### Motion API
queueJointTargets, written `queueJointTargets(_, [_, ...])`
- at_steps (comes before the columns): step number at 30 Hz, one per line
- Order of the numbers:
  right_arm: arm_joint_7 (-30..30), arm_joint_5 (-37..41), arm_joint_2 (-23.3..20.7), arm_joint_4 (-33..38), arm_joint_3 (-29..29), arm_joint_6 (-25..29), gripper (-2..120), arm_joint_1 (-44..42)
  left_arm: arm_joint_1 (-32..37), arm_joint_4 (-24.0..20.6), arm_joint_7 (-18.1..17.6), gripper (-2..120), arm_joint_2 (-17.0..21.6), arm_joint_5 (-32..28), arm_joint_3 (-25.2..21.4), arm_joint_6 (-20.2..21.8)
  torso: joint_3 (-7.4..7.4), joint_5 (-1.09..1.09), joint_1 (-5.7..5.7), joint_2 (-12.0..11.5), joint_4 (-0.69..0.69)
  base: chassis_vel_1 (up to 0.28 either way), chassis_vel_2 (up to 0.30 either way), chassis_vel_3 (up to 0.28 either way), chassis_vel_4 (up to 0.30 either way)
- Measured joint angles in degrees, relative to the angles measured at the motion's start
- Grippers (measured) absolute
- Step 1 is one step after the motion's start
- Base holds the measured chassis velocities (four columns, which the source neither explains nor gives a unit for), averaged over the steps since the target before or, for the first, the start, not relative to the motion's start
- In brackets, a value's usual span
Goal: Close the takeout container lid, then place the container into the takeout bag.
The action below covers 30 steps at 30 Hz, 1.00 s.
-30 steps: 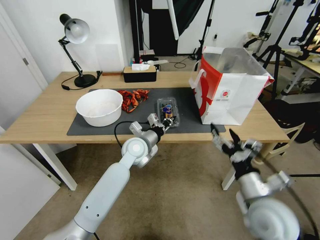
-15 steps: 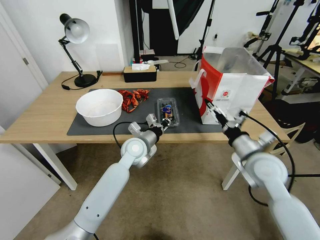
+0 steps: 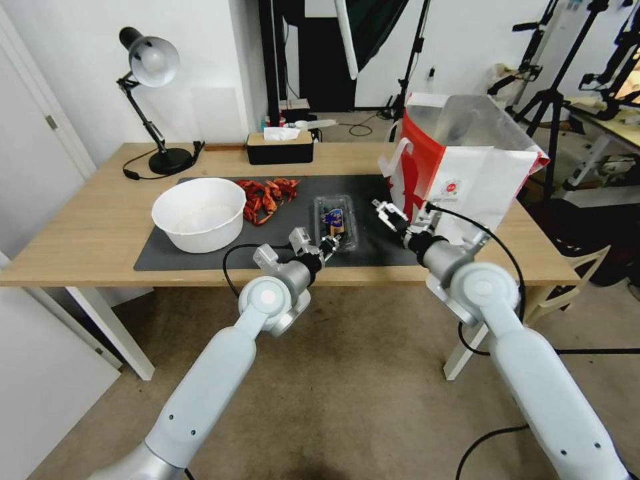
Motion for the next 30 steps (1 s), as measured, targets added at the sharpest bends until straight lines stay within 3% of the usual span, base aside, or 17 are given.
queueJointTargets(14, [6.00,1.14,1.63,-6.87,-4.17,-6.42,100,8.66,0.36,-0.01,0.40,0,0.12,0.00,-0.10,-0.17,0.00,0.00,0.00,0.00,0.01,0.000,0.000,0.000,0.000])
queueJointTargets(19, [9.95,3.15,2.82,-12.18,-6.98,-12.58,100,14.09,0.30,0.01,0.59,0,0.13,0.06,-0.18,-0.40,0.00,0.00,0.00,0.01,0.00,0.000,0.000,0.000,0.000])
queueJointTargets(30, [11.60,5.39,4.08,-16.72,-8.65,-17.84,100,17.81,-0.21,0.52,0.71,0,-0.45,0.27,0.26,-0.56,0.00,0.01,-0.01,0.01,0.00,0.000,0.000,0.000,0.000])
